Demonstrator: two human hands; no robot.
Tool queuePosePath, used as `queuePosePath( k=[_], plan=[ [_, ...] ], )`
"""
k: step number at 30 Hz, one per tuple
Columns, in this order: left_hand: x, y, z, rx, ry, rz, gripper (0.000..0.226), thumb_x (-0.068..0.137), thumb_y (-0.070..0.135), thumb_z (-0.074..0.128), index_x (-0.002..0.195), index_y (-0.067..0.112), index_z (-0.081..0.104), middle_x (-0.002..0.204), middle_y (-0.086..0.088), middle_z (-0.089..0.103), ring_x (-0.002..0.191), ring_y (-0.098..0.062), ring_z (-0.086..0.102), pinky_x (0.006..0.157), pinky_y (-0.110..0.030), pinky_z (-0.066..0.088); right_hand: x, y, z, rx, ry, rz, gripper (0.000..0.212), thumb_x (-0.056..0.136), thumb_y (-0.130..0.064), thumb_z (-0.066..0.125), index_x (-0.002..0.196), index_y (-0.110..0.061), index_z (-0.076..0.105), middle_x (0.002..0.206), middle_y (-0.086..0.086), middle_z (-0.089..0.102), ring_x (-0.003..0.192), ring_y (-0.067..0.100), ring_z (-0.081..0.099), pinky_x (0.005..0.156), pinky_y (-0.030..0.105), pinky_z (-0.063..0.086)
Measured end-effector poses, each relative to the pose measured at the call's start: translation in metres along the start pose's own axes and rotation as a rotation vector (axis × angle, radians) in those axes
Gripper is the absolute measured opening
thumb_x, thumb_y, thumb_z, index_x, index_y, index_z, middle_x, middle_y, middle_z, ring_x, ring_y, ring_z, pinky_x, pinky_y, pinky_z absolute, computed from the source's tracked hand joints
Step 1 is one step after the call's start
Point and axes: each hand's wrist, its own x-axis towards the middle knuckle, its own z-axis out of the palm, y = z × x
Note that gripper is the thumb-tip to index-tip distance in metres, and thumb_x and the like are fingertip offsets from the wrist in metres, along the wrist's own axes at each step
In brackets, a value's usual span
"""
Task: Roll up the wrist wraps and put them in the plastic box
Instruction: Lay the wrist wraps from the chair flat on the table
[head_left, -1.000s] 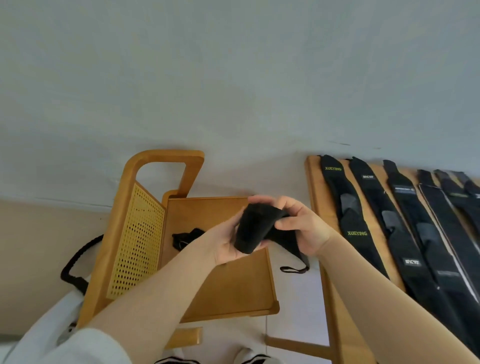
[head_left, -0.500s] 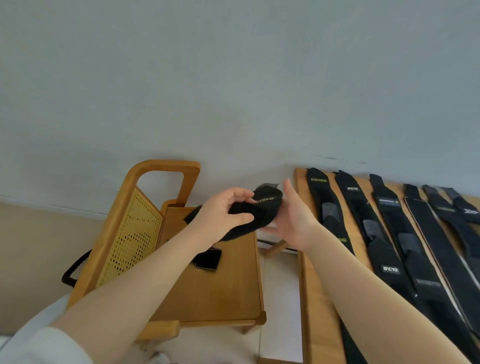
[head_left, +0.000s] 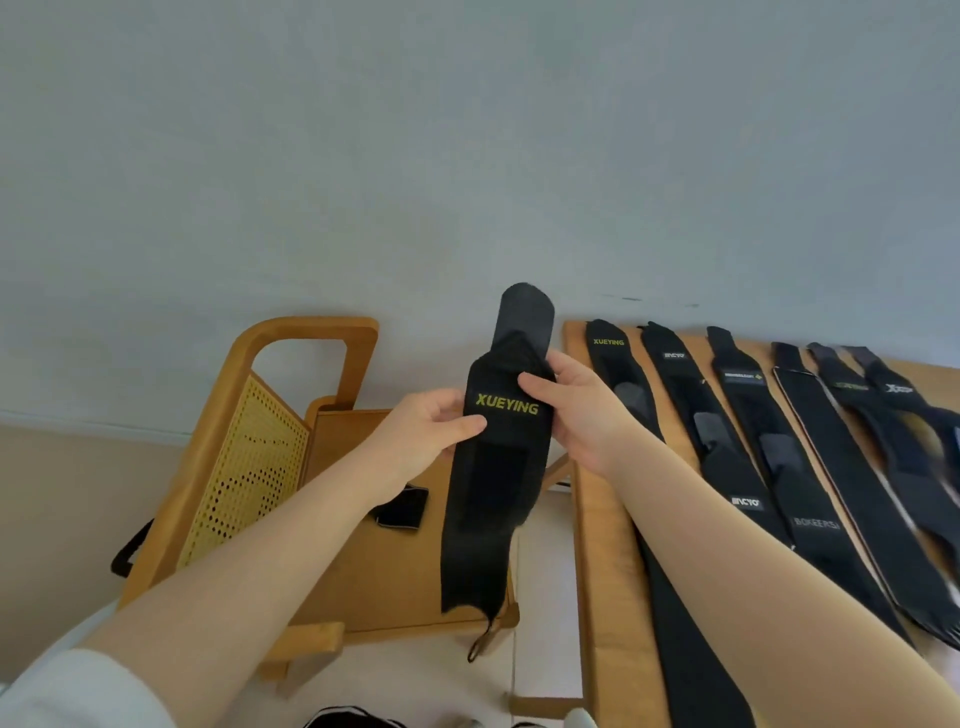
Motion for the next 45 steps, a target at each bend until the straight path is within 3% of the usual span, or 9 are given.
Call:
queuePosePath(
  k=[5, 9, 15, 20, 26, 29, 31, 35, 45],
  plan=[
    [-0.009, 0.011, 0.009, -0.028, -0.131, 0.059, 0.015, 0.096, 0.023, 0.05, 0.105, 0.034, 0.054, 0.1, 0.005, 0.069, 0.085, -0.011, 0.07, 0.073, -0.026, 0.058, -0.02, 0.01, -0.005, -0.124, 0.126, -0.007, 0.024, 0.093, -0.002, 0.055, 0.113, -0.011, 0.065, 0.111, 0.01, 0.069, 0.108, 0.027, 0.064, 0.096, 0.041, 0.05],
    [-0.026, 0.016, 0.014, -0.12, -0.289, 0.034, 0.017, 0.096, 0.03, 0.047, 0.11, 0.022, 0.054, 0.087, -0.006, 0.07, 0.074, -0.032, 0.069, 0.062, -0.036, 0.058, -0.054, 0.027, -0.006, -0.192, 0.04, 0.034, 0.027, 0.089, -0.003, 0.057, 0.113, -0.01, 0.066, 0.112, 0.012, 0.068, 0.111, 0.031, 0.061, 0.101, 0.051, 0.045],
    [-0.041, 0.029, 0.043, -0.028, -0.424, 0.021, 0.015, 0.098, 0.023, 0.046, 0.094, 0.014, 0.056, 0.076, -0.003, 0.07, 0.073, -0.028, 0.069, 0.066, -0.037, 0.056, -0.118, 0.027, -0.013, -0.012, 0.183, -0.061, 0.026, 0.091, -0.001, 0.053, 0.113, -0.013, 0.058, 0.105, 0.006, 0.068, 0.101, 0.023, 0.065, 0.087, 0.036, 0.054],
    [-0.063, 0.044, 0.089, -0.017, -0.651, 0.016, 0.015, 0.099, 0.021, 0.045, 0.1, 0.009, 0.053, 0.069, -0.002, 0.067, 0.055, -0.014, 0.065, 0.047, -0.02, 0.049, -0.18, 0.026, -0.034, 0.067, 0.278, -0.078, 0.018, 0.095, -0.011, 0.05, 0.11, -0.018, 0.055, 0.1, 0.002, 0.069, 0.093, 0.02, 0.067, 0.077, 0.032, 0.058],
    [-0.089, 0.073, 0.159, -0.043, -1.052, -0.064, 0.024, 0.089, 0.02, 0.056, 0.109, 0.008, 0.051, 0.059, -0.007, 0.064, 0.04, -0.011, 0.057, 0.043, -0.018, 0.047, -0.261, -0.004, -0.094, -0.162, 0.164, 0.003, 0.035, 0.091, 0.002, 0.05, 0.118, -0.021, 0.055, 0.109, 0.003, 0.069, 0.106, 0.022, 0.065, 0.089, 0.037, 0.055],
    [-0.095, 0.086, 0.218, 0.024, -1.029, -0.038, 0.02, 0.095, 0.011, 0.048, 0.113, 0.002, 0.049, 0.055, -0.004, 0.062, 0.039, -0.01, 0.054, 0.045, -0.019, 0.045, -0.294, -0.013, -0.137, -0.159, 0.241, 0.008, 0.032, 0.089, 0.001, 0.053, 0.117, -0.015, 0.057, 0.106, 0.005, 0.07, 0.101, 0.024, 0.067, 0.086, 0.037, 0.056],
    [-0.097, 0.094, 0.26, 0.03, -0.979, -0.027, 0.007, 0.096, 0.01, 0.049, 0.095, 0.006, 0.053, 0.051, -0.001, 0.057, 0.039, -0.009, 0.048, 0.047, -0.019, 0.04, -0.316, -0.017, -0.171, -0.104, 0.28, 0.016, 0.03, 0.085, -0.003, 0.058, 0.113, -0.011, 0.057, 0.101, 0.004, 0.071, 0.095, 0.022, 0.068, 0.08, 0.034, 0.058],
    [-0.096, 0.105, 0.332, -0.045, -0.931, -0.037, 0.031, 0.095, 0.01, 0.049, 0.064, 0.014, 0.044, 0.045, 0.0, 0.048, 0.037, -0.008, 0.039, 0.046, -0.02, 0.028, -0.349, -0.022, -0.231, -0.044, 0.337, 0.055, 0.025, 0.087, -0.004, 0.057, 0.112, -0.007, 0.059, 0.097, 0.007, 0.069, 0.088, 0.02, 0.069, 0.075, 0.031, 0.059],
    [-0.046, 0.105, 0.453, 0.081, -0.617, 0.019, 0.011, 0.093, 0.013, 0.059, 0.083, 0.009, 0.062, 0.055, 0.002, 0.048, 0.046, -0.008, 0.038, 0.049, -0.017, 0.037, -0.355, -0.017, -0.346, -0.366, 0.608, -0.023, 0.01, 0.091, -0.014, 0.06, 0.1, -0.012, 0.064, 0.095, 0.01, 0.069, 0.087, 0.017, 0.068, 0.074, 0.025, 0.055]
  ],
)
